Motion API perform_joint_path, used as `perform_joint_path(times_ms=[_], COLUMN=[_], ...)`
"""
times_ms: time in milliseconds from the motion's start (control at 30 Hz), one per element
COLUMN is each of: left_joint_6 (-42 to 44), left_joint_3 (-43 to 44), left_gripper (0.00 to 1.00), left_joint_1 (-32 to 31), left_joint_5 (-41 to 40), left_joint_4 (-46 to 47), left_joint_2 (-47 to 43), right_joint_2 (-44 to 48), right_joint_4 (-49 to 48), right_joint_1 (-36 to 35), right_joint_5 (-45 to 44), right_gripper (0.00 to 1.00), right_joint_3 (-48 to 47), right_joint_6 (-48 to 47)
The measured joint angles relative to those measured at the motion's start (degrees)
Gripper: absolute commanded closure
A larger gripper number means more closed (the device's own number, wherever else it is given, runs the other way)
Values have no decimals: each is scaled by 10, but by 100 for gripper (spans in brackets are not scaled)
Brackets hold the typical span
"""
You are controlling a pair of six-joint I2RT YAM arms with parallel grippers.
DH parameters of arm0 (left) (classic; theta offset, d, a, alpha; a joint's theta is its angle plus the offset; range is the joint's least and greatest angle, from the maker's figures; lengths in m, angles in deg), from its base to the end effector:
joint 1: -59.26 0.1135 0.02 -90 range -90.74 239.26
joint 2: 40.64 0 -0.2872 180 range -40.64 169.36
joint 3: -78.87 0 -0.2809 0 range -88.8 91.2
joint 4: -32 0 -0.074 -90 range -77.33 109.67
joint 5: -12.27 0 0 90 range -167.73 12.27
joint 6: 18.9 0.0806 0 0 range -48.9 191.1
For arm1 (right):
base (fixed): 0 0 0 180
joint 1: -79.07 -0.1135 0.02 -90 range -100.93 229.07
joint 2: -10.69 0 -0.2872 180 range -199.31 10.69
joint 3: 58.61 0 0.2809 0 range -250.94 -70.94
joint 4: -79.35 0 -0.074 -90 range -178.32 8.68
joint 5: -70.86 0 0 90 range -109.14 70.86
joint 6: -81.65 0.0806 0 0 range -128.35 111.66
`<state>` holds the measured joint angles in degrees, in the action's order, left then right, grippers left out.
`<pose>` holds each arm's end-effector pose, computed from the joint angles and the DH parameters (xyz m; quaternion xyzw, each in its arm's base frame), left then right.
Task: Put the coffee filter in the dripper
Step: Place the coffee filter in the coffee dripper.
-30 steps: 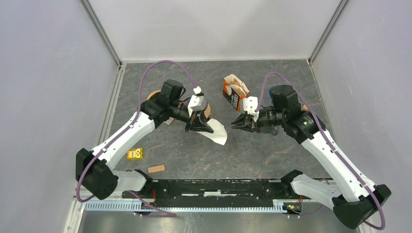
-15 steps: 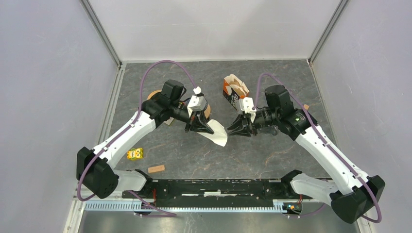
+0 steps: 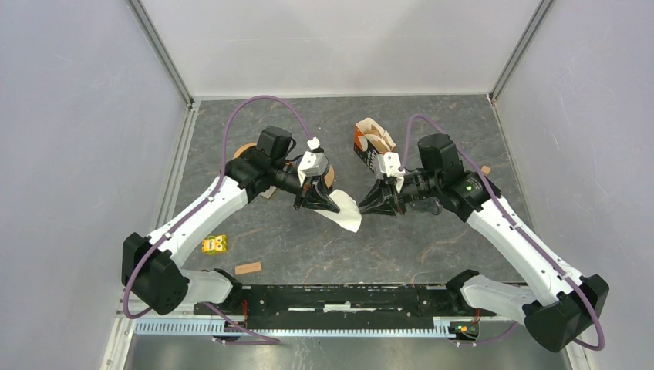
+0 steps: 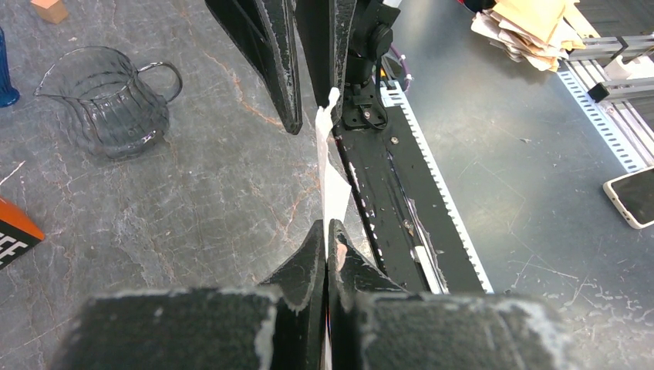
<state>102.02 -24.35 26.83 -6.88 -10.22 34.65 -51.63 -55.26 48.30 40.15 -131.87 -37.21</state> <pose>0.2158 -0.2273 0.3331 0.5946 0.5035 -0.5313 0.3327 0.1857 0.1912 0.3560 -0.5823 0.5526 0.4443 0.3977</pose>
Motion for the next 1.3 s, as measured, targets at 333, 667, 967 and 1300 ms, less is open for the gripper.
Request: perform_joint_path(times_ms=[333, 667, 967, 1300], left_joint_6=[0, 0, 0, -1], left_joint_3=[0, 0, 0, 0], left_gripper=[98, 98, 98, 98], left_joint_1=[0, 0, 0, 0], left_joint_5=[2, 3, 3, 3], left_joint_4=[0, 0, 0, 16], left_joint_2=[0, 0, 0, 0], right_joint_2=[-4, -6, -9, -16], right_joint_4=[-9, -13, -14, -26], right_joint_1=[0, -3, -7, -11], right_joint_5=[-5, -11, -15, -16], right_gripper=[78, 80, 82, 82], right_joint_3=[0, 0, 0, 0], right_joint_6=[10, 16, 17, 26])
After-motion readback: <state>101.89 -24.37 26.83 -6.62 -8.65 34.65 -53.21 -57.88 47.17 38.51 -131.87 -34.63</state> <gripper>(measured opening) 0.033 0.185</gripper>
